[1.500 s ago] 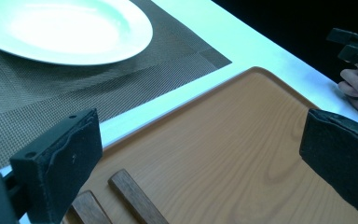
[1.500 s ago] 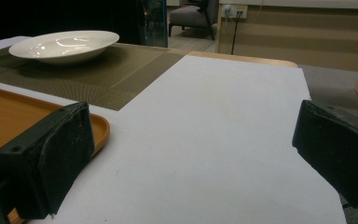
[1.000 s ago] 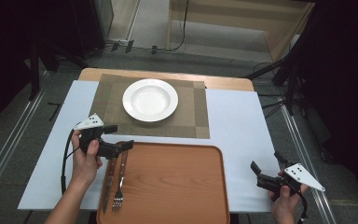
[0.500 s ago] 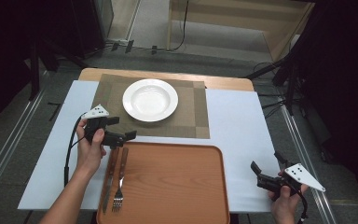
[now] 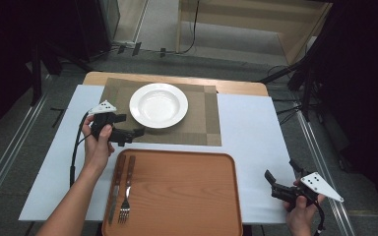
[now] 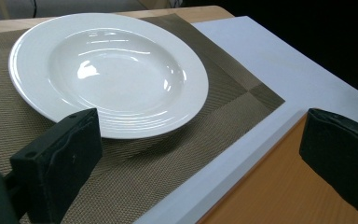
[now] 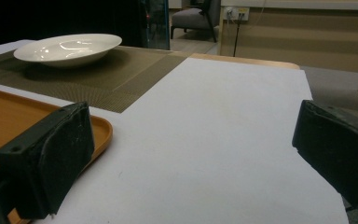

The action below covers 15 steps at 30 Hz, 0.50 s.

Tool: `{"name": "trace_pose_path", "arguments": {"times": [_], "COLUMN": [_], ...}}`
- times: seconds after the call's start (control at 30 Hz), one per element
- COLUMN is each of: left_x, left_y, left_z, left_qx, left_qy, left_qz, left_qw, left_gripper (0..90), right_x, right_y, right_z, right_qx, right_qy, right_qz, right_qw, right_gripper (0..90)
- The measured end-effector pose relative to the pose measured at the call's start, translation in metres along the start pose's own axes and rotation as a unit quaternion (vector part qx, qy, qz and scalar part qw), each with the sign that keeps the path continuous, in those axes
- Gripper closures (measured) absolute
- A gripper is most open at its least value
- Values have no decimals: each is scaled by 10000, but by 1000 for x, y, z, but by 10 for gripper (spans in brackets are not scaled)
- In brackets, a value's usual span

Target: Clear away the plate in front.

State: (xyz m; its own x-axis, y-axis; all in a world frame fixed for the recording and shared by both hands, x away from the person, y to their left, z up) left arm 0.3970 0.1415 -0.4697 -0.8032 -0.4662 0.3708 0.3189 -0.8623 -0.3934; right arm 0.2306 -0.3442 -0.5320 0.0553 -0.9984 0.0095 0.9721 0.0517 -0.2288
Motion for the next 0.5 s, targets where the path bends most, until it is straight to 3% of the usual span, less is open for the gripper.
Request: {"name": "trace_pose_path", "arguments": {"times": [0.33,0.5], "left_x": [-21,-35], "left_y": [5,8], "left_z": [8,13], "left_qx": [17,129], "left_qy": [-78,-268], "left_qz": [118,97], "left_qw": [9999,9995], "left_gripper": [0,0], "right_x": [0,0], "right_y": [0,0], "right_z": [0,0], "right_qx": [-5,-5], "right_qy": [10,4], "right_qz": [-1,-3], "right_qw": [10000,10000], "right_gripper": [0,0]}}
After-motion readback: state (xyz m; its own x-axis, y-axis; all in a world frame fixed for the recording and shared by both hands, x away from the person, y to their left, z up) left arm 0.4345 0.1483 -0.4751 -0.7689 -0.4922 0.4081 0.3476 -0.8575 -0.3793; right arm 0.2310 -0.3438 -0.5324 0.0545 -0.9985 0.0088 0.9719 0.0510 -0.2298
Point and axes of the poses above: each handheld gripper's, and its own axes: y roughly forward along the jaws, z roughly out of its top, x roughly to its right, the point moved 6 cm from there along y, roughly forward along the jaws, and after that the axes turned 15 degrees about -z, right-handed, at the moved point
